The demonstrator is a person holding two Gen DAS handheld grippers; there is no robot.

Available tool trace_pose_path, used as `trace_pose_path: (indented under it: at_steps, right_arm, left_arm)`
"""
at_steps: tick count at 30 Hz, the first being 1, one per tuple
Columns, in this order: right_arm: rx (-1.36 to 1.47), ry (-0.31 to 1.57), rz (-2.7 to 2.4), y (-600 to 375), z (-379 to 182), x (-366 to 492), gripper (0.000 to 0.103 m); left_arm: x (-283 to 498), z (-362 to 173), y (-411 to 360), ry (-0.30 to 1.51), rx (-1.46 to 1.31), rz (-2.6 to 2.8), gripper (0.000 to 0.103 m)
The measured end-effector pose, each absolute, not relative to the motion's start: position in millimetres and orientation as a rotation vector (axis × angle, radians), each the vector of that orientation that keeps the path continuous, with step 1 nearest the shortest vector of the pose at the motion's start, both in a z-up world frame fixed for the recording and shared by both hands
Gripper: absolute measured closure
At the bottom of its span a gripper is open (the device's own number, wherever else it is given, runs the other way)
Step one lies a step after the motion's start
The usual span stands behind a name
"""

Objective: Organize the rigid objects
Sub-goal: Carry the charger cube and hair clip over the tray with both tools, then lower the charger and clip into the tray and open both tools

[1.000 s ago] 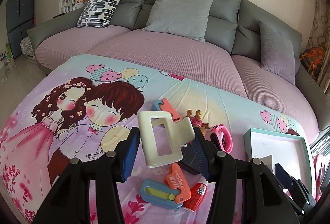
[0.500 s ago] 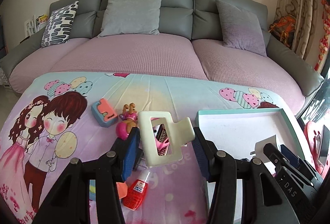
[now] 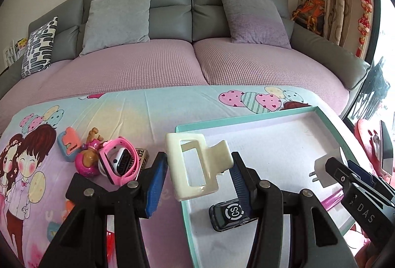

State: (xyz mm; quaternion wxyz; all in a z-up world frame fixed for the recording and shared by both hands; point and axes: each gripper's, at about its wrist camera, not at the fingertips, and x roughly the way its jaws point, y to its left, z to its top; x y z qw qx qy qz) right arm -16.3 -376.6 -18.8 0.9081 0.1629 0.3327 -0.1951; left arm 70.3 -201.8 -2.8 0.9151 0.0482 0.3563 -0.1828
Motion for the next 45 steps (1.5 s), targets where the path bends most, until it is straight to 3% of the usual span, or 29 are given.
trace_pose_path:
  at_steps: [16, 17, 19, 27, 29, 31, 36, 42, 43, 45]
  right_arm:
    - [0.302, 0.724, -0.408, -371.3, -26.5, -10.3, 0.054]
    - [0.299, 0.726, -0.408, -370.9, -26.5, -10.0, 0.054]
    - [0.293, 0.726, -0.411, -370.3, -26.3, -9.9, 0.053]
    - [0.268, 0.714, -0.441, -369.4, -23.1, -11.8, 0.053]
    - [0.255, 0.717, -0.453, -369.2, -23.1, -11.5, 0.039]
    - [0.249, 0.721, -0.453, -368.6, -23.3, -11.0, 0.037]
    - [0.227, 0.732, -0.443, -364.6, -23.7, -8.0, 0.035]
    - [0.192, 0.748, -0.438, -357.1, -27.7, -2.9, 0.012]
    - [0.189, 0.749, -0.436, -356.2, -28.4, -2.4, 0.003]
    - [0.182, 0.752, -0.432, -354.3, -29.4, -1.9, 0.000]
  left_arm:
    - [76.6, -22.2, -217.0, 0.783, 0.126, -0.388, 0.049]
    - [76.5, -22.2, -216.6, 0.783, 0.129, -0.386, 0.047]
    - [76.0, -21.5, -216.6, 0.784, 0.136, -0.385, 0.032]
    - [76.3, -11.8, -204.4, 0.761, 0.121, -0.347, 0.028]
    - [77.6, -9.5, -198.9, 0.759, 0.113, -0.330, 0.025]
    - [78.7, -7.8, -192.8, 0.757, 0.101, -0.309, 0.011]
    - [83.0, -6.6, -179.1, 0.766, 0.064, -0.272, 0.010]
    - [89.1, -10.3, -169.2, 0.781, 0.048, -0.220, 0.009]
    - [89.9, -11.0, -167.5, 0.783, 0.045, -0.213, 0.009]
    - [91.5, -12.4, -164.3, 0.789, 0.040, -0.197, 0.008]
